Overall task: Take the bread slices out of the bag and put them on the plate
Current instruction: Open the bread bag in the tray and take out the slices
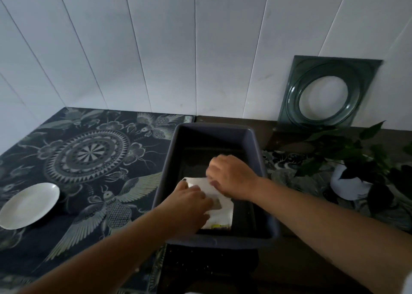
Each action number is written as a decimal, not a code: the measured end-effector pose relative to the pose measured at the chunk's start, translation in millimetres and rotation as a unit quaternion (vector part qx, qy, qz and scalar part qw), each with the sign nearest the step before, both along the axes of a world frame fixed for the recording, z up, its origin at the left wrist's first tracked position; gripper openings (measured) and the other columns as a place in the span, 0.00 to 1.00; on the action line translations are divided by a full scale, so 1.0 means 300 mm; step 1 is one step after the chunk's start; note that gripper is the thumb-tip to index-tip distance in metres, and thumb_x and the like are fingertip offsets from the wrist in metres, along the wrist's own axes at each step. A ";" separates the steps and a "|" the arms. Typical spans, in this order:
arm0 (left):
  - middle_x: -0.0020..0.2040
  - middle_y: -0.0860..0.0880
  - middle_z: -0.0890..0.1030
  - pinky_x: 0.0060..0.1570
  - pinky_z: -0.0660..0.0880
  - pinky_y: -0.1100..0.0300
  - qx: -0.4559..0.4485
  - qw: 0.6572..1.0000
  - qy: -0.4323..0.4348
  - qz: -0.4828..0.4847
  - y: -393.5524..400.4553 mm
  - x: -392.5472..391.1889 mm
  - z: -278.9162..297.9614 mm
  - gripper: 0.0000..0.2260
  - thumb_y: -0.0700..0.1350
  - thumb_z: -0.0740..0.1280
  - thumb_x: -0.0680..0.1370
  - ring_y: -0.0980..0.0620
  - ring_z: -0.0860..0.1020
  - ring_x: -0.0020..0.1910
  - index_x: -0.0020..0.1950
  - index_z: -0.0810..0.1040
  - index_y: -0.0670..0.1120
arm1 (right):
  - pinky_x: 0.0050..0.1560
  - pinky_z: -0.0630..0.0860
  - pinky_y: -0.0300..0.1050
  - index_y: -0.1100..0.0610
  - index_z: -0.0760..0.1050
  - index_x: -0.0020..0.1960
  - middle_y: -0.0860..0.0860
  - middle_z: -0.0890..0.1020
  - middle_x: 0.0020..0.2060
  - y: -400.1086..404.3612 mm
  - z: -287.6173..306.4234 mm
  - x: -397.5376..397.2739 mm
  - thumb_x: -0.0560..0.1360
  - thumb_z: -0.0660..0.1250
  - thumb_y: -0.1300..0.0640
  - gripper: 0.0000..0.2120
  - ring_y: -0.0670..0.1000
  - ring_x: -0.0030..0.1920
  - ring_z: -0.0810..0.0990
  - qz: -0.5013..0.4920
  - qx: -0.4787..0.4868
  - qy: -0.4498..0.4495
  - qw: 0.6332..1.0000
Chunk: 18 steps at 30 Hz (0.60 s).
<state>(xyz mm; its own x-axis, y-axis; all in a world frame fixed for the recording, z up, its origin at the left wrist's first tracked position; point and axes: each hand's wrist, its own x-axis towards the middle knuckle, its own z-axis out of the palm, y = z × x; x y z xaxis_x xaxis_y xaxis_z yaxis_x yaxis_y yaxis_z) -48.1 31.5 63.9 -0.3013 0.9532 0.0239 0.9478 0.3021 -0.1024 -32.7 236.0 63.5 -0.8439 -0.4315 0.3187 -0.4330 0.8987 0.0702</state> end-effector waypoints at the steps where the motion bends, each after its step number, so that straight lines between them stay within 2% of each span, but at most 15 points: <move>1: 0.49 0.49 0.81 0.53 0.65 0.45 -0.027 0.999 0.011 -0.016 0.006 -0.019 0.013 0.14 0.58 0.62 0.74 0.46 0.74 0.54 0.54 0.76 0.52 | 0.42 0.71 0.50 0.54 0.75 0.45 0.53 0.78 0.42 -0.010 0.006 0.024 0.76 0.64 0.52 0.06 0.54 0.42 0.74 0.062 0.041 -0.017 0.997; 4: 0.56 0.50 0.81 0.61 0.60 0.42 -0.133 0.988 0.036 -0.065 0.012 -0.072 0.064 0.17 0.57 0.65 0.74 0.47 0.70 0.61 0.61 0.77 0.53 | 0.48 0.71 0.53 0.51 0.80 0.46 0.52 0.80 0.47 -0.027 0.053 0.082 0.78 0.60 0.46 0.13 0.55 0.50 0.76 0.145 0.124 -0.079 0.978; 6: 0.51 0.50 0.82 0.63 0.57 0.41 -0.198 0.976 0.062 -0.065 0.008 -0.095 0.086 0.17 0.60 0.63 0.75 0.47 0.73 0.58 0.58 0.79 0.53 | 0.58 0.67 0.55 0.48 0.81 0.50 0.50 0.81 0.56 -0.027 0.085 0.102 0.80 0.55 0.43 0.18 0.55 0.62 0.72 0.145 0.194 -0.155 0.958; 7: 0.47 0.50 0.82 0.62 0.56 0.41 -0.218 0.971 0.076 -0.060 0.002 -0.106 0.096 0.17 0.61 0.63 0.74 0.47 0.75 0.55 0.56 0.80 0.52 | 0.62 0.64 0.57 0.48 0.81 0.51 0.50 0.81 0.57 -0.019 0.100 0.108 0.80 0.52 0.40 0.21 0.54 0.64 0.72 0.133 0.226 -0.207 0.942; 9: 0.43 0.50 0.82 0.60 0.58 0.41 -0.237 0.968 0.068 -0.053 -0.023 -0.124 0.116 0.18 0.63 0.63 0.73 0.46 0.78 0.49 0.53 0.79 0.53 | 0.65 0.58 0.61 0.50 0.81 0.49 0.50 0.82 0.50 0.014 0.119 0.118 0.78 0.47 0.35 0.28 0.53 0.56 0.76 0.097 0.284 -0.288 0.910; 10: 0.44 0.50 0.81 0.60 0.59 0.40 -0.235 0.969 0.046 -0.054 -0.038 -0.134 0.121 0.18 0.63 0.63 0.73 0.46 0.77 0.50 0.54 0.79 0.53 | 0.65 0.58 0.63 0.50 0.80 0.49 0.50 0.82 0.46 0.037 0.125 0.123 0.77 0.47 0.33 0.29 0.53 0.51 0.78 0.079 0.306 -0.313 0.896; 11: 0.46 0.50 0.81 0.60 0.60 0.39 -0.232 0.970 0.027 -0.059 -0.052 -0.142 0.124 0.19 0.63 0.63 0.72 0.46 0.76 0.52 0.55 0.78 0.53 | 0.66 0.57 0.64 0.50 0.79 0.49 0.50 0.82 0.45 0.061 0.129 0.127 0.76 0.49 0.31 0.28 0.52 0.50 0.78 0.067 0.318 -0.335 0.885; 13: 0.49 0.50 0.80 0.59 0.61 0.39 -0.232 0.970 0.027 -0.073 -0.067 -0.143 0.125 0.20 0.64 0.63 0.72 0.46 0.74 0.55 0.56 0.78 0.52 | 0.68 0.56 0.65 0.50 0.78 0.51 0.49 0.82 0.49 0.105 0.130 0.129 0.76 0.52 0.32 0.26 0.52 0.55 0.78 0.067 0.319 -0.358 0.875; 15: 0.52 0.49 0.80 0.58 0.60 0.40 -0.243 0.967 0.033 -0.067 -0.058 -0.129 0.116 0.22 0.65 0.60 0.73 0.46 0.72 0.59 0.57 0.79 0.52 | 0.70 0.54 0.66 0.48 0.77 0.56 0.49 0.82 0.53 0.124 0.132 0.119 0.76 0.54 0.34 0.23 0.53 0.61 0.76 0.069 0.310 -0.365 0.876; 18: 0.60 0.49 0.79 0.59 0.59 0.41 -0.265 0.963 0.033 -0.042 -0.035 -0.105 0.100 0.24 0.66 0.58 0.74 0.46 0.70 0.63 0.62 0.77 0.53 | 0.71 0.49 0.67 0.46 0.73 0.64 0.51 0.81 0.56 0.103 0.132 0.101 0.76 0.57 0.34 0.23 0.54 0.64 0.74 0.044 0.272 -0.381 0.883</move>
<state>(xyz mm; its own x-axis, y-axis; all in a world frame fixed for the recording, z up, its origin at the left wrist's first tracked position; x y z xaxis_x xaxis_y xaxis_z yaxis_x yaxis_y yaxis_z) -79.5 21.0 94.0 -0.2373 0.8581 -0.4554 0.9527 0.1140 -0.2817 -2.5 267.0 103.1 -0.6801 -0.4201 -0.6009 -0.6071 0.7821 0.1403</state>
